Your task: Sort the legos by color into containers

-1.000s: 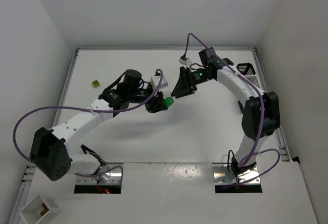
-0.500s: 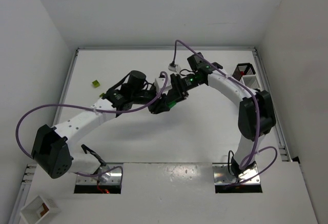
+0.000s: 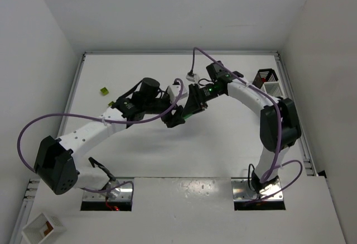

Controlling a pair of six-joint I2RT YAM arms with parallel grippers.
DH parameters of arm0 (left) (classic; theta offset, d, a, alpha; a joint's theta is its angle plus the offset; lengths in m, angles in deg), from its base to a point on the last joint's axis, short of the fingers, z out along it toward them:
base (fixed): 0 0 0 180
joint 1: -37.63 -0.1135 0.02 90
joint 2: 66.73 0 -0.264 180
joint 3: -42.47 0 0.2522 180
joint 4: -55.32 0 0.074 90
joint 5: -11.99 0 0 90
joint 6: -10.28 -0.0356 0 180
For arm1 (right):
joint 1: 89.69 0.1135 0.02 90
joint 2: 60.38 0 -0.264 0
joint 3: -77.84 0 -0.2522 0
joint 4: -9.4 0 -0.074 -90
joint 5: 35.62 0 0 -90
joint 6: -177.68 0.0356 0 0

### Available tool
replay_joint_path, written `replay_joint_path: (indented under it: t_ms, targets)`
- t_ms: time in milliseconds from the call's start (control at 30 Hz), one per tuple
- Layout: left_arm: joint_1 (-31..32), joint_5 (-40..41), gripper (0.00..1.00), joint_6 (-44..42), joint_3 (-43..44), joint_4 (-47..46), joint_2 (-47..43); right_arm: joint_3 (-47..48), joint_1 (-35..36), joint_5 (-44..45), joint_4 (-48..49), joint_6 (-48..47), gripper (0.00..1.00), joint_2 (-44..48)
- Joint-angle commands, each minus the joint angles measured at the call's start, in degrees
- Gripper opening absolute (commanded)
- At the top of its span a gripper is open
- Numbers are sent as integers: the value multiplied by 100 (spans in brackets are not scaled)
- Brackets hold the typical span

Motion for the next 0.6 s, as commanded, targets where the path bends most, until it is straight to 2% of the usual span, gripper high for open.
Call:
replay_joint_path:
  t_ms: [0,33,167,200,267,400,567]
  targets:
    - [14,286,77,76,42,-142,-305,213,-231,348,-226,-389,0,298]
    - [14,356,99,137,41,-142,-306,292,-398,462,-314,-564,0,367]
    - [-213,655,100,619,-12,-89,-578,345,-1110,1279,-718,-846,0,604]
    - [-284,995,100,795,-12,-89,-578,493,-1277,1464,-832,-943,0,605]
    - [-590,1051,100,964,-12,-36,-736,687,-1786,2210,-1296,-1338,0,684]
    - [-1040,736,100,886,-12,278,-842,1004,-2551,3501,-1799,-2006,0,1105]
    - [-1540,761,100,666,-12,569,-1097,1083,-3412,4847,-2099,-2894,0,1308]
